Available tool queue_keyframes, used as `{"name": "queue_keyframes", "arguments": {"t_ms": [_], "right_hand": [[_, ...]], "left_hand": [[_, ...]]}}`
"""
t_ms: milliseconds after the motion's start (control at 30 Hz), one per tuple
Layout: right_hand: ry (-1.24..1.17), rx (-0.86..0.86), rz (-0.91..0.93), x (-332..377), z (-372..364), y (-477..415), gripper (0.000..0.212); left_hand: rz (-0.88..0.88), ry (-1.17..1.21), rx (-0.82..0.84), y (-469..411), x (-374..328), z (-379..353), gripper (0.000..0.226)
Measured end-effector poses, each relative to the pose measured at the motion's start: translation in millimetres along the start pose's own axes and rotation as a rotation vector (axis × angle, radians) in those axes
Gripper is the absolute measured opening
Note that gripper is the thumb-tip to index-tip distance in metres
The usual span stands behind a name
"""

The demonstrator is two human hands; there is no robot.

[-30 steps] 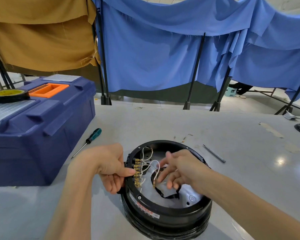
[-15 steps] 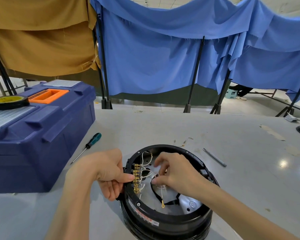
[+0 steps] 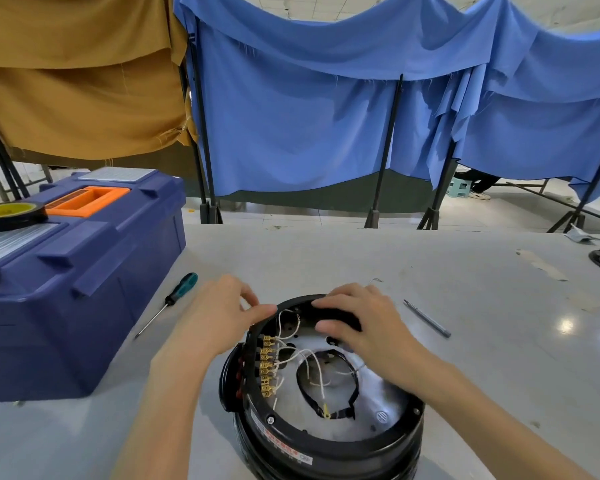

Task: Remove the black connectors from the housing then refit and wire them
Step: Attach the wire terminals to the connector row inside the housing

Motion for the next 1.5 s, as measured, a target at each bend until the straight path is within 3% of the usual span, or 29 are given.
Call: {"name": "queue_keyframes", "arguments": {"t_ms": [133, 533, 733, 800, 933, 1100, 1200, 1333, 1500], "right_hand": [[0.056, -0.024, -0.143, -30.9, 15.8, 0.1, 0.036], [-0.331, -0.053, -0.245, -48.9, -5.0, -6.9, 0.034], [-0.841, -0.026, -0.427, -60.5, 3.7, -14.1, 0.023], [-0.884, -0.089, -0.466, -74.6, 9.2, -22.7, 0.020], [-0.545, -0.254, -0.505, -106.2, -0.1, -40.1, 0.020], [-0.094, -0.080, -0.437, -120.5, -27.1, -65.3, 0.035], [-0.059, -0.062, -0.449, -127.2, -31.0, -75.4, 0.035], [-0.045, -0.095, -0.459, -132.3, -32.9, -77.8, 0.005], [-0.019, -0.076, -0.453, -134.3, -32.5, -75.4, 0.007]], "left_hand": [[-0.042, 0.167, 0.038, -10.0, -5.2, -32.2, 0.051], [-0.093, 0.148, -0.076, -22.8, 5.4, -58.8, 0.032], [-0.120, 0.153, -0.088, -26.0, 8.9, -58.0, 0.031], [-0.122, 0.153, -0.093, -26.2, 8.5, -58.2, 0.030], [-0.110, 0.141, -0.092, -27.2, 8.5, -58.7, 0.029], [-0.110, 0.123, -0.096, -26.9, 9.7, -58.8, 0.028], [-0.107, 0.124, -0.104, -26.9, 10.0, -59.4, 0.028], [-0.098, 0.113, -0.097, -27.1, 10.2, -59.9, 0.030], [-0.101, 0.106, -0.094, -27.0, 9.6, -59.6, 0.031]]}}
Point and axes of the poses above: each hand's wrist, its own y-axis away from the middle knuckle, its own z-axis out of the back of the hand, x = y × z, the point moved 1 cm from there along -y, towards the middle knuckle, and after that the axes turned 3 degrees about -y, right-handed, at the moved point
